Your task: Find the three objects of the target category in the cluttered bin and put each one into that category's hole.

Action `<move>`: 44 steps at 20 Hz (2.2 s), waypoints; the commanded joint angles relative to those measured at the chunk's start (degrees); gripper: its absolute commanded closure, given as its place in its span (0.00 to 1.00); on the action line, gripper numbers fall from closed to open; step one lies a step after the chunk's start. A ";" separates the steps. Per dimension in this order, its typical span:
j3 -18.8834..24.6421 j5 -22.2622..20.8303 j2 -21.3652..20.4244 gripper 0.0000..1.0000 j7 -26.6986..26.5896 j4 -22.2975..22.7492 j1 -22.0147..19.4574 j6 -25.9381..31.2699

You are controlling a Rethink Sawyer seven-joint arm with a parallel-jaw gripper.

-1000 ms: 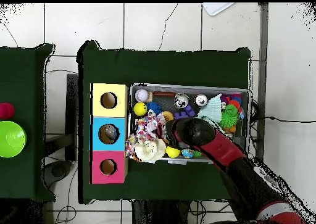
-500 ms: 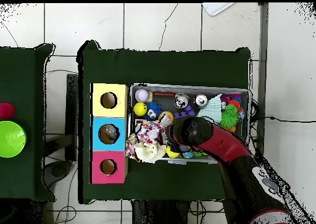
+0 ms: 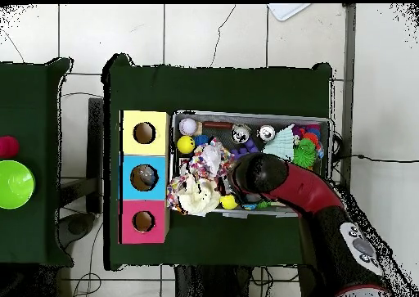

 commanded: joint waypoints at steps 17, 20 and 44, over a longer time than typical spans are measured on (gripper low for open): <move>1.88 -18.32 1.75 0.00 2.21 -7.95 -0.65 -12.61; 2.64 -18.91 1.76 0.00 1.99 -7.64 -1.14 -14.71; -8.17 -26.57 11.75 0.00 11.15 -20.02 9.30 -24.41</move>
